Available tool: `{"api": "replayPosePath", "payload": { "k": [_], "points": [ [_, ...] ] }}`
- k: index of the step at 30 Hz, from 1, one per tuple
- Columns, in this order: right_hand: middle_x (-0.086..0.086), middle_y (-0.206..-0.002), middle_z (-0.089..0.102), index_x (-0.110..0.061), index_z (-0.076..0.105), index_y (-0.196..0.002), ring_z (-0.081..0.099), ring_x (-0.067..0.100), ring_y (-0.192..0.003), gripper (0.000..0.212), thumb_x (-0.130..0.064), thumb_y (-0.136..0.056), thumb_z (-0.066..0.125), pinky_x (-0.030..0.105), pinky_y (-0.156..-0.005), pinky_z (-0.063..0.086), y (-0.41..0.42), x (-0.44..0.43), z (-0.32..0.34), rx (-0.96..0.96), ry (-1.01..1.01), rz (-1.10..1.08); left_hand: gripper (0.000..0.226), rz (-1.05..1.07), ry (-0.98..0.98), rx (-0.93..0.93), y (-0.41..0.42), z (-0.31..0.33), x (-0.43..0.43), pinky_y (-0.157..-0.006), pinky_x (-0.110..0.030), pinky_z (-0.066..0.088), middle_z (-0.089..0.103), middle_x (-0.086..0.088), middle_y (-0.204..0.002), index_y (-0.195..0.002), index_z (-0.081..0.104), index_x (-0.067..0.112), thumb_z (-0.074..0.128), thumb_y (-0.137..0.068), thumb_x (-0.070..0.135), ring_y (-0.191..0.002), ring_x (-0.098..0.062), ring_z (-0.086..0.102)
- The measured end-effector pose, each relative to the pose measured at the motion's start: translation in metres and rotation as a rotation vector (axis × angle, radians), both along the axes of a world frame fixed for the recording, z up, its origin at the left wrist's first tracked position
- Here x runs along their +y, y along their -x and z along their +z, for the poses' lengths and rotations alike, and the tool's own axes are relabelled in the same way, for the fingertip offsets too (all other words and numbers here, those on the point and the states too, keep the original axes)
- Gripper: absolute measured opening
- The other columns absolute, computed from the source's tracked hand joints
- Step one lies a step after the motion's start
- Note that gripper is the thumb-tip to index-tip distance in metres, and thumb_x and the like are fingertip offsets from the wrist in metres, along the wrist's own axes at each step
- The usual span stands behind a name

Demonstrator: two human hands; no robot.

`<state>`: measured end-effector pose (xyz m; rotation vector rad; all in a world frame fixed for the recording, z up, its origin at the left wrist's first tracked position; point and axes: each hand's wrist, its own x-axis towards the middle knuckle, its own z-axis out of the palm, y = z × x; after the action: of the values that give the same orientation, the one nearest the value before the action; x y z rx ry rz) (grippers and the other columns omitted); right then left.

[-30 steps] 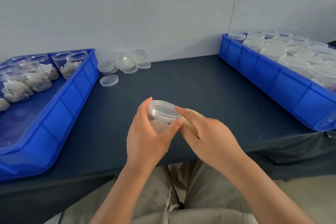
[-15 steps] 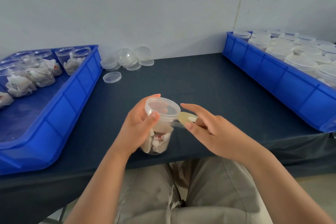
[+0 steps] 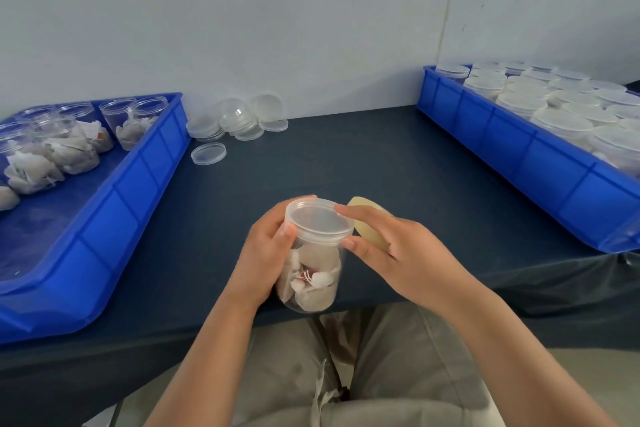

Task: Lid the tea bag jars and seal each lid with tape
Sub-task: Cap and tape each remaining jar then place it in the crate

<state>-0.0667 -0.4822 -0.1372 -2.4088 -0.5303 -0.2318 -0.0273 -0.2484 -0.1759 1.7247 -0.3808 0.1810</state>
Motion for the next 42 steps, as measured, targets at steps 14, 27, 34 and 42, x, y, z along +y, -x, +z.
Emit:
{"api": "replayPosePath", "payload": {
  "k": [14, 27, 34, 42],
  "points": [
    [-0.013, -0.111, 0.072, -0.056, 0.035, -0.153, 0.064, 0.005, -0.094, 0.054, -0.071, -0.101, 0.037, 0.020, -0.078, 0.052, 0.001, 0.011, -0.009, -0.004, -0.023, -0.046, 0.075, 0.378, -0.242, -0.228, 0.021, 0.017, -0.031, -0.079, -0.003, 0.045, 0.053, 0.036, -0.119, -0.122, 0.042, 0.046, 0.076, -0.063, 0.078, -0.111, 0.008, 0.058],
    [-0.029, -0.088, 0.055, -0.067, 0.014, -0.153, 0.057, -0.009, -0.087, 0.071, -0.088, -0.089, 0.037, 0.018, -0.064, 0.039, -0.014, -0.013, -0.010, 0.083, 0.025, 0.040, 0.078, -0.011, -0.144, -0.010, -0.008, 0.023, 0.009, -0.092, -0.026, 0.055, 0.066, 0.014, -0.120, -0.117, 0.052, 0.051, 0.092, -0.053, 0.074, -0.113, -0.013, 0.066],
    [-0.055, -0.120, 0.047, -0.073, 0.026, -0.150, 0.049, -0.024, -0.108, 0.061, -0.082, -0.093, 0.047, 0.008, -0.078, 0.043, -0.011, -0.017, 0.001, 0.081, -0.008, 0.130, 0.106, -0.312, -0.099, 0.167, -0.011, 0.021, 0.009, -0.102, -0.040, 0.053, 0.067, -0.015, -0.134, -0.145, 0.052, 0.013, 0.091, -0.066, 0.071, -0.123, -0.032, 0.065],
    [-0.031, -0.142, 0.055, -0.062, 0.040, -0.149, 0.054, -0.006, -0.117, 0.059, -0.079, -0.093, 0.045, 0.011, -0.091, 0.041, -0.005, -0.011, 0.000, 0.032, -0.035, 0.046, 0.091, -0.163, -0.232, 0.030, 0.004, 0.030, 0.013, -0.106, -0.035, 0.056, 0.063, 0.014, -0.143, -0.149, 0.051, 0.036, 0.072, -0.075, 0.085, -0.134, -0.016, 0.060]
  ]
}}
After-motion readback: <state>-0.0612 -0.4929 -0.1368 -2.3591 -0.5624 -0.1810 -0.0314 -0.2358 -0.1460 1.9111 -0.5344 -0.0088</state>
